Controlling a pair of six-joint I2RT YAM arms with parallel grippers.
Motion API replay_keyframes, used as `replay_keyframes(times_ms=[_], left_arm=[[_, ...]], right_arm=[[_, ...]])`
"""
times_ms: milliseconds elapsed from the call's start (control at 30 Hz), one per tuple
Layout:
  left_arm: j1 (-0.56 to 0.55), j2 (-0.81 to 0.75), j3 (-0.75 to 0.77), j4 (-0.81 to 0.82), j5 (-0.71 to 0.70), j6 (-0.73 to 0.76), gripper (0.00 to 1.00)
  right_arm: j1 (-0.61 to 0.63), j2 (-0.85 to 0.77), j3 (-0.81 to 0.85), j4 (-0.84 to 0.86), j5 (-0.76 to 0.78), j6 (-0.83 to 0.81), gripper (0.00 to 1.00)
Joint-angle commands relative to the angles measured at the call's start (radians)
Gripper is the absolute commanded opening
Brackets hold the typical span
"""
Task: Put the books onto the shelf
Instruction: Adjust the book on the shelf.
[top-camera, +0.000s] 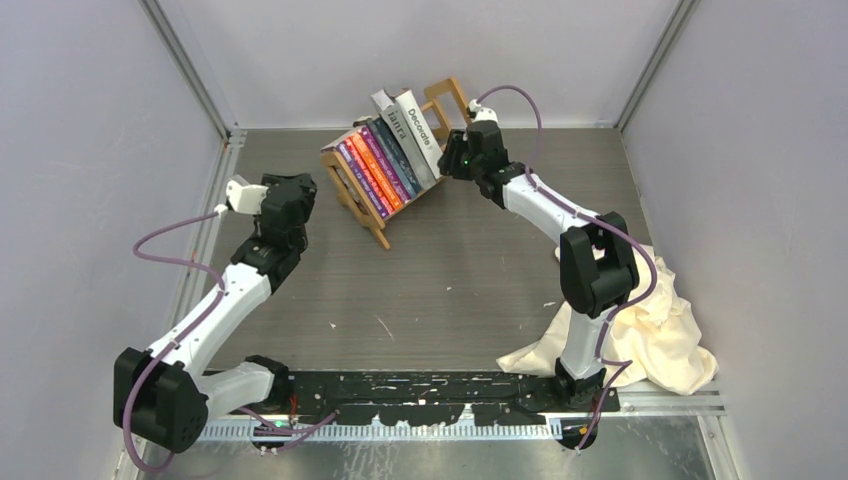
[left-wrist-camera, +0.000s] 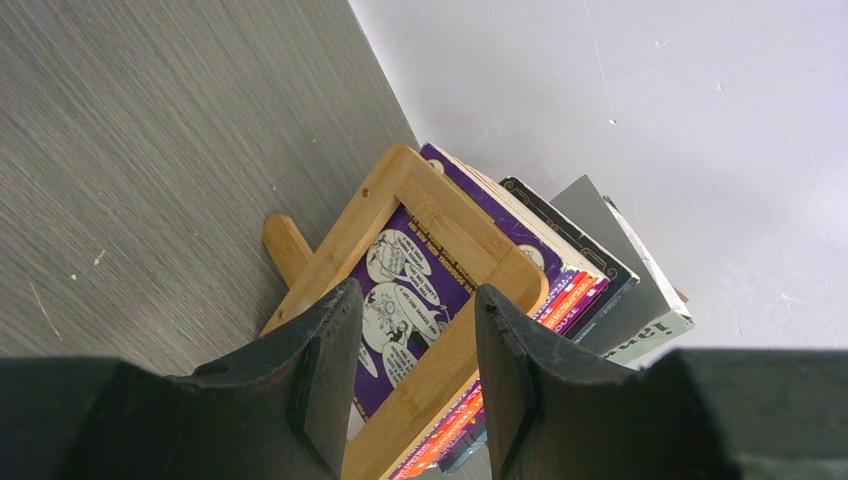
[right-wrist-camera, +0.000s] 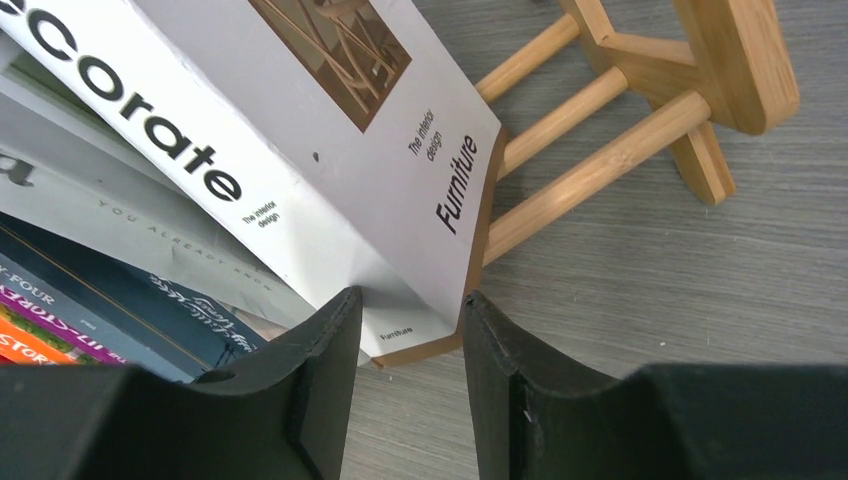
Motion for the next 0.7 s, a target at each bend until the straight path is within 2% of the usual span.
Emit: replay_keyframes(times_ms=[0, 667], left_arm=[[-0.005, -0.037, -0.005, 0.021, -0.048, 0.001, 0.45], [-0.006, -0.062, 0.001, -0.013, -0.054, 0.011, 0.45]], right_arm=[[-0.003, -0.066, -0.010, 0.012, 0.032, -0.022, 0.47], [-0.024, -0.066, -0.016, -0.030, 0.083, -0.039, 0.47]])
